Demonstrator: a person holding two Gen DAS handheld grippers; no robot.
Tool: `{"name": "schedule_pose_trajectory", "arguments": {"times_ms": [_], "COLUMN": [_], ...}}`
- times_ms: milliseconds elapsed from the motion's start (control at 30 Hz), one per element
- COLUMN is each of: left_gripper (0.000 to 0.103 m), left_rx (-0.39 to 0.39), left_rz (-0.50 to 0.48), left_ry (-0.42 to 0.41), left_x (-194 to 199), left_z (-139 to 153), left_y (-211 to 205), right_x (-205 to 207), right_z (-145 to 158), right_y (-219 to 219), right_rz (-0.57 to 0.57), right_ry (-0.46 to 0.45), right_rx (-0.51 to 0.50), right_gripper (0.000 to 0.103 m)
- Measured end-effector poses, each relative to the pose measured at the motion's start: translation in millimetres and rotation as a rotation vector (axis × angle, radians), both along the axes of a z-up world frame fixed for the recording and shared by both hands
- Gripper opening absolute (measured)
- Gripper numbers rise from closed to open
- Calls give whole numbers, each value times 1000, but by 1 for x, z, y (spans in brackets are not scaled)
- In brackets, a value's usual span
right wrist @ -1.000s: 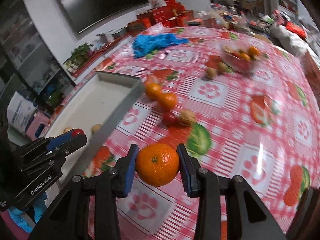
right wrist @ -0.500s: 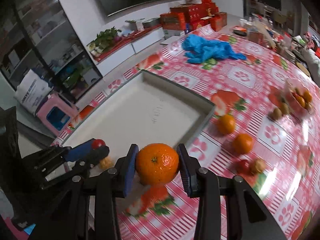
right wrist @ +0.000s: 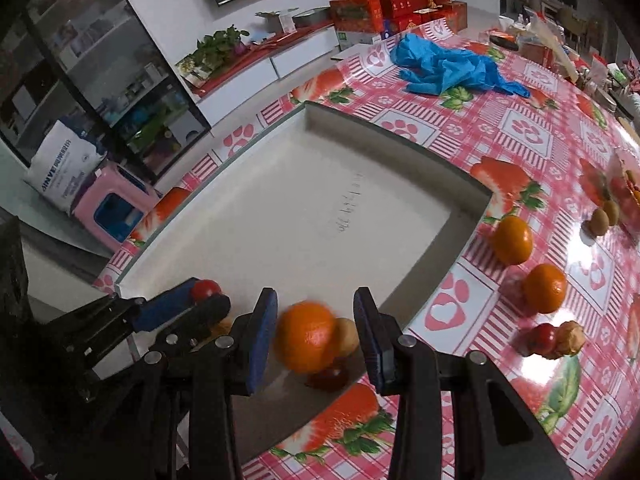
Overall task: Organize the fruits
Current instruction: 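Carry the orange and tomato over the white tray while both tools open to drop them, then move the right tool to another orange while the left tool moves toward a cherry tomato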
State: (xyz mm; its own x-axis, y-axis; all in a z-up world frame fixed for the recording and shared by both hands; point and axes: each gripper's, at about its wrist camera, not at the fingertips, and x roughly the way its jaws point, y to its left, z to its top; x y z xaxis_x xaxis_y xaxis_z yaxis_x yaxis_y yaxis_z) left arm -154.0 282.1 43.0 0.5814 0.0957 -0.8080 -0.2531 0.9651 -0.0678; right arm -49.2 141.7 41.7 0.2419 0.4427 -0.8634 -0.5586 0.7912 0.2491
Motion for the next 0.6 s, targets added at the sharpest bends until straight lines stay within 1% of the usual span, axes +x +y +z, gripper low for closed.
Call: {"name": "schedule_pose_trajectory", "arguments": {"times_ms": [33,100,167,233,267,300,367,433,533,600], "left_gripper": [21,21,23,42,69,83,83,83,83,83], "left_rx": [2,8,10,0,-3,1,2,2,7,-10], "left_rz": [-6,-12,-9,-7,-5,5,-4,-16,-27,-44], "left_ry": [4,12,21,29,24,7,-21,-14,-26,-35], "left_x": [0,-1,0,0,-1,-4,-5,-3,1,5], "left_z": [0,-1,-2,-2,-1,2,9,14,23,32], "left_y": [-1,-2,-1,-1,-1,-2,-5,-8,-15,-21], "right_x": [0,1,0,0,0,0,3,9,19,27], "right_z": [0,-1,0,1,2,4,8,11,19,26], "right_y": [2,5,5,5,4,1,-6,-15,-35,-52], "right_rz": [5,17,19,15,12,9,-6,-34,-83,-130], "right_ry": [3,11,13,1,-4,-6,-3,14,38,39], "right_rx": [-2,-5,-6,-5,-4,-3,3,14,46,61], "right_gripper": [44,53,73,79,80,81,83,84,85,85]}}
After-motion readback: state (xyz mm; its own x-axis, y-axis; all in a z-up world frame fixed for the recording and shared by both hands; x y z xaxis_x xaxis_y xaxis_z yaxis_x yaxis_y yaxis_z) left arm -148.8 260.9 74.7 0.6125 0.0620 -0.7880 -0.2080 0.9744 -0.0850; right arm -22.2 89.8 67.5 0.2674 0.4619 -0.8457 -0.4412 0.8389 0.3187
